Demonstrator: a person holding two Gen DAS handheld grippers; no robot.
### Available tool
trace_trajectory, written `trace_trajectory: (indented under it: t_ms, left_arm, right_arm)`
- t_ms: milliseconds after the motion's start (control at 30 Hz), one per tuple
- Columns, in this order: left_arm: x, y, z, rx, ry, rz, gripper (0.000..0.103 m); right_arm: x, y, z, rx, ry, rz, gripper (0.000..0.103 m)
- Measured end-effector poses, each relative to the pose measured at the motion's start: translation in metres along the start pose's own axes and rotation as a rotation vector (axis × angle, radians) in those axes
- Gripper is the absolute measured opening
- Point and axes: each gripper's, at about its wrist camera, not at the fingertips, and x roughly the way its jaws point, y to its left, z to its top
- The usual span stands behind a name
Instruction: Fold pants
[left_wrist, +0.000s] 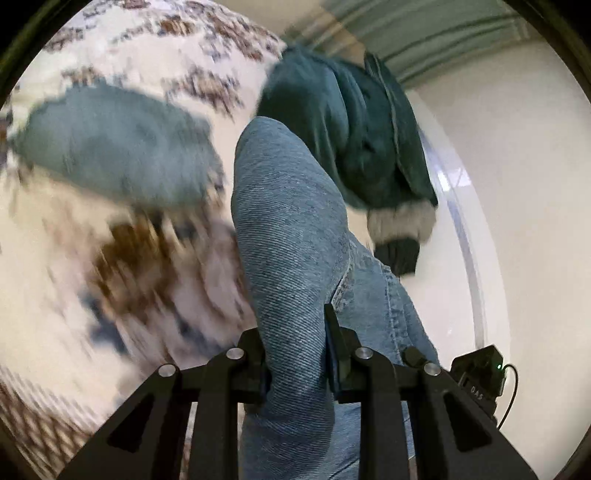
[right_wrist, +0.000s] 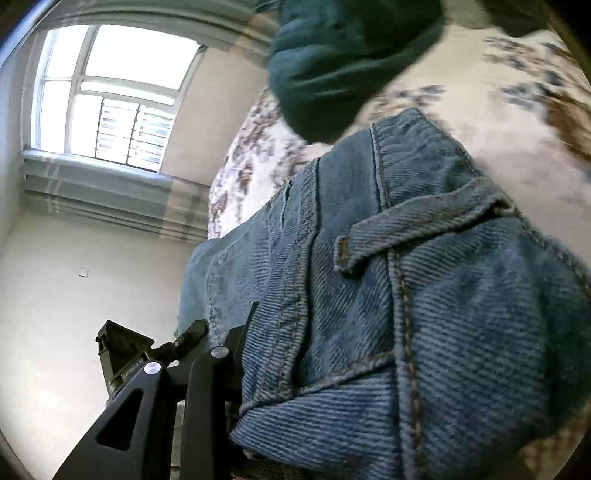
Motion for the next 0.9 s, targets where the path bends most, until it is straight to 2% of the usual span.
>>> trace_trajectory:
  t_ms: [67, 133, 267, 367, 467, 500, 567, 633, 667, 733, 833, 867, 900]
  left_arm:
    - [-0.016, 0.03, 0.058, -0.01, -0.027, 0.002, 0.02]
    - [-0.024, 0.055, 0.098, -0.007, -0.046, 0.013, 0.02]
    - [-0.025, 0.118, 0.183, 0.022, -0.087, 0.062, 0.02]
    - [-0.01, 0.17, 0.225, 0.009, -0.093, 0.108, 0.02]
    - [0.015, 0.224, 0.245, -0.016, -0.055, 0.168, 0.021]
    - [0.023, 0.238, 0.248, -0.019, -0.032, 0.192, 0.021]
    - [0.041, 0.265, 0.244, -0.006, 0.02, 0.229, 0.025]
    - [0.041, 0.278, 0.236, 0.003, 0.028, 0.235, 0.029]
    - [0.039, 0.284, 0.232, -0.006, 0.021, 0.23, 0.032]
    - [0.036, 0.294, 0.228, -0.03, 0.012, 0.219, 0.034]
    - [0.029, 0.298, 0.221, -0.038, 0.005, 0.218, 0.042]
    - [0.029, 0.299, 0.217, -0.038, 0.012, 0.22, 0.043]
    - [0.026, 0.299, 0.215, -0.036, 0.017, 0.224, 0.044]
  right_arm:
    - [0.056, 0.034, 0.015, -0.003, -0.008, 0.024, 0.034]
    - [0.114, 0.06, 0.029, -0.01, -0.014, 0.051, 0.034]
    - [0.22, 0.08, 0.047, -0.017, -0.014, 0.087, 0.034]
    - [0.298, 0.078, 0.053, -0.002, 0.014, 0.064, 0.034]
    - [0.352, 0.061, 0.046, 0.015, 0.069, -0.023, 0.035]
    - [0.362, 0.057, 0.043, 0.019, 0.089, -0.057, 0.037]
    - [0.37, 0.047, 0.037, 0.004, 0.125, -0.119, 0.049]
    - [0.362, 0.039, 0.033, -0.01, 0.139, -0.15, 0.052]
    - [0.353, 0.031, 0.029, -0.014, 0.142, -0.164, 0.057]
    - [0.335, 0.023, 0.025, -0.052, 0.152, -0.224, 0.059]
    - [0.321, 0.019, 0.019, -0.127, 0.167, -0.347, 0.062]
    - [0.323, 0.024, 0.019, -0.164, 0.168, -0.425, 0.066]
    - [0.32, 0.025, 0.02, -0.185, 0.162, -0.468, 0.067]
